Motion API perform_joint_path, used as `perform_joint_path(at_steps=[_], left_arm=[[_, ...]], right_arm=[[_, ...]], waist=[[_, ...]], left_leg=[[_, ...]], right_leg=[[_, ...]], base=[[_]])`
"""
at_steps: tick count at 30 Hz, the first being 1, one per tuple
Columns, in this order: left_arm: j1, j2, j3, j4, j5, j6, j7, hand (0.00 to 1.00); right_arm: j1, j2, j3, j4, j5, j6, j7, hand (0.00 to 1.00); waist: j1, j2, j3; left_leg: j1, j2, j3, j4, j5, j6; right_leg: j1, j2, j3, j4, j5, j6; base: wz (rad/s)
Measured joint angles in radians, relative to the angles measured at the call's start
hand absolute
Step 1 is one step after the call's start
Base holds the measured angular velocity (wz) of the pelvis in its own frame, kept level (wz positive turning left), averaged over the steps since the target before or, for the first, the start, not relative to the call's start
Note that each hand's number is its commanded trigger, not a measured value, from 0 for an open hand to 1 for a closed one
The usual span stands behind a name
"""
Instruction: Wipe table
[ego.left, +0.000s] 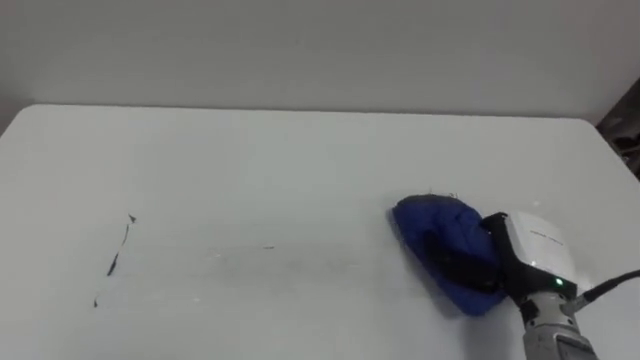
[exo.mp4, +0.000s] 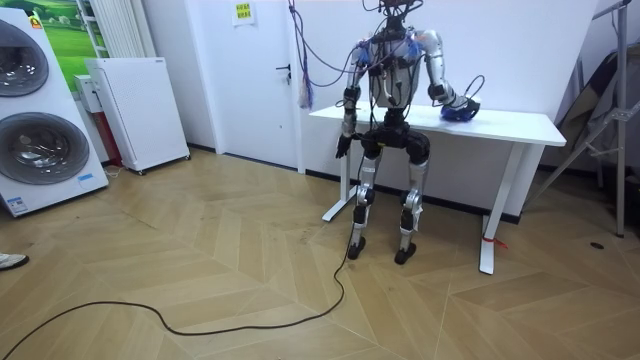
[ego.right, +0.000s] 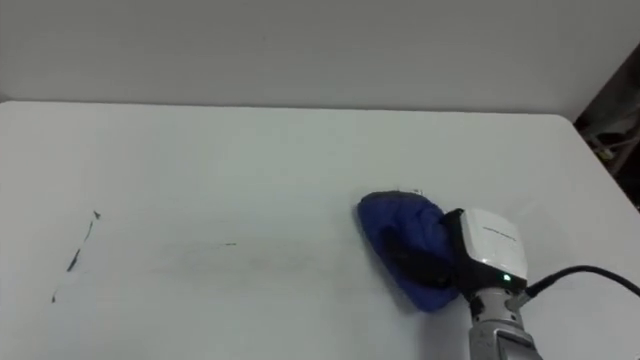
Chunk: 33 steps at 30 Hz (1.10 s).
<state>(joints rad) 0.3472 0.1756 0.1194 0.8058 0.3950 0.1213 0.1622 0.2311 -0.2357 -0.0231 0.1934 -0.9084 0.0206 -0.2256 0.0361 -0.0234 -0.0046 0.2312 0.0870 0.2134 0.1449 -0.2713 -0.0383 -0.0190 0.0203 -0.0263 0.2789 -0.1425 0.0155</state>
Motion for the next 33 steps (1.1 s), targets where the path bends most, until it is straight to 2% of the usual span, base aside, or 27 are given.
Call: perform_joint_path(at_steps=[9, 10, 16, 17, 19, 20, 23, 24, 25, 26, 27, 28, 30, 31, 32, 33], left_arm=[[0.018, 0.000, 0.043, -0.001, 0.002, -0.005, 0.004, 0.00], [0.018, 0.000, 0.051, -0.001, 0.002, -0.005, 0.006, 0.00], [0.027, 0.000, 0.080, -0.001, 0.001, -0.009, 0.030, 0.00], [0.027, 0.000, 0.082, -0.001, 0.001, -0.009, 0.030, 0.00], [0.028, 0.000, 0.086, -0.001, 0.002, -0.009, 0.030, 0.00], [0.028, 0.000, 0.086, -0.001, 0.002, -0.009, 0.030, 0.00], [0.034, -0.001, 0.102, -0.001, 0.009, -0.009, 0.029, 0.00], [0.039, -0.001, 0.111, -0.001, 0.009, -0.009, 0.026, 0.00], [0.045, -0.001, 0.114, -0.001, 0.009, -0.009, 0.025, 0.00], [0.047, -0.001, 0.114, -0.001, 0.009, -0.009, 0.024, 0.00], [0.049, -0.001, 0.115, -0.001, 0.009, -0.009, 0.023, 0.00], [0.049, -0.001, 0.116, -0.001, 0.009, -0.009, 0.022, 0.00], [0.047, -0.001, 0.117, -0.001, 0.009, -0.009, 0.021, 0.00], [0.046, -0.001, 0.117, -0.001, 0.009, -0.009, 0.020, 0.00], [0.045, -0.001, 0.117, -0.001, 0.009, -0.009, 0.020, 0.00], [0.045, -0.001, 0.117, -0.001, 0.009, -0.009, 0.020, 0.00]], right_arm=[[0.029, -0.001, -0.138, 0.015, 0.043, 0.002, -0.012, 0.00], [0.029, -0.001, -0.154, 0.016, 0.043, 0.001, -0.028, 0.00], [0.029, -0.001, -0.203, 0.025, 0.043, 0.002, -0.092, 0.00], [0.029, -0.001, -0.205, 0.025, 0.043, 0.002, -0.099, 0.23], [0.029, -0.001, -0.214, 0.025, 0.039, 0.002, -0.118, 0.93], [0.029, -0.001, -0.218, 0.025, 0.038, 0.002, -0.122, 1.00], [0.029, -0.001, -0.249, 0.025, 0.035, 0.002, -0.124, 1.00], [0.029, -0.001, -0.261, 0.025, 0.035, 0.002, -0.124, 0.93], [0.029, -0.001, -0.271, 0.025, 0.036, 0.002, -0.124, 0.78], [0.029, -0.001, -0.275, 0.025, 0.037, 0.003, -0.124, 0.92], [0.029, -0.001, -0.282, 0.025, 0.044, 0.004, -0.124, 0.93], [0.029, -0.001, -0.284, 0.025, 0.057, 0.004, -0.124, 0.91], [0.029, -0.001, -0.285, 0.025, 0.069, 0.004, -0.124, 0.64], [0.029, -0.001, -0.284, 0.026, 0.079, 0.004, -0.124, 0.08], [0.029, -0.001, -0.284, 0.028, 0.083, 0.004, -0.124, 0.00], [0.029, -0.001, -0.284, 0.033, 0.087, 0.004, -0.124, 0.00]], waist=[[-0.029, -0.024, 0.0016], [-0.031, -0.026, 0.0044], [-0.035, -0.026, 0.0046], [-0.035, -0.026, 0.0046], [-0.038, -0.026, 0.0044], [-0.039, -0.026, 0.0044], [-0.046, -0.028, 0.0037], [-0.053, -0.028, 0.0036], [-0.059, -0.028, 0.0037], [-0.061, -0.029, 0.0036], [-0.064, -0.029, 0.0037], [-0.065, -0.030, 0.0037], [-0.065, -0.030, 0.0037], [-0.064, -0.030, 0.0038], [-0.064, -0.029, 0.0038], [-0.064, -0.029, 0.0039]], left_leg=[[-0.008, -0.004, 0.003, -0.001, -0.001, 0.001], [-0.010, -0.005, 0.003, -0.001, -0.001, 0.001], [-0.010, -0.005, 0.008, -0.004, -0.001, 0.001], [-0.010, -0.005, 0.008, -0.005, -0.001, 0.001], [-0.010, -0.005, 0.008, -0.007, -0.001, 0.001], [-0.010, -0.005, 0.008, -0.008, -0.001, 0.001], [-0.010, -0.005, 0.008, -0.009, -0.001, 0.001], [-0.010, -0.005, 0.008, -0.008, -0.001, 0.001], [-0.010, -0.005, 0.008, -0.008, -0.001, 0.001], [-0.010, -0.005, 0.008, -0.008, -0.001, 0.001], [-0.010, -0.006, 0.008, -0.008, -0.001, 0.001], [-0.010, -0.006, 0.008, -0.008, -0.001, 0.001], [-0.010, -0.006, 0.008, -0.008, -0.001, 0.001], [-0.010, -0.006, 0.008, -0.008, -0.001, 0.001], [-0.010, -0.006, 0.008, -0.008, -0.001, 0.001], [-0.010, -0.006, 0.008, -0.008, -0.001, 0.001]], right_leg=[[-0.022, 0.000, 0.009, 0.022, -0.006, -0.001], [-0.029, 0.000, 0.012, 0.030, -0.006, -0.002], [-0.036, 0.003, 0.024, 0.030, -0.007, -0.002], [-0.036, 0.003, 0.024, 0.030, -0.007, -0.002], [-0.037, 0.003, 0.023, 0.030, -0.007, -0.002], [-0.038, 0.003, 0.023, 0.031, -0.007, -0.002], [-0.038, 0.004, 0.022, 0.029, -0.007, -0.002], [-0.038, 0.004, 0.022, 0.029, -0.007, -0.002], [-0.038, 0.004, 0.022, 0.029, -0.007, -0.002], [-0.038, 0.004, 0.022, 0.029, -0.007, -0.002], [-0.038, 0.003, 0.022, 0.029, -0.007, -0.002], [-0.039, 0.004, 0.023, 0.029, -0.007, -0.002], [-0.040, 0.004, 0.023, 0.029, -0.007, -0.002], [-0.040, 0.004, 0.023, 0.029, -0.007, -0.002], [-0.040, 0.004, 0.023, 0.029, -0.007, -0.002], [-0.040, 0.004, 0.023, 0.030, -0.007, -0.002]], base=[[-0.02], [-0.13], [-0.05], [0.00], [0.00], [0.00], [0.00], [0.00], [0.00], [0.00], [0.00], [0.00], [0.00], [0.00], [0.00], [0.00]])
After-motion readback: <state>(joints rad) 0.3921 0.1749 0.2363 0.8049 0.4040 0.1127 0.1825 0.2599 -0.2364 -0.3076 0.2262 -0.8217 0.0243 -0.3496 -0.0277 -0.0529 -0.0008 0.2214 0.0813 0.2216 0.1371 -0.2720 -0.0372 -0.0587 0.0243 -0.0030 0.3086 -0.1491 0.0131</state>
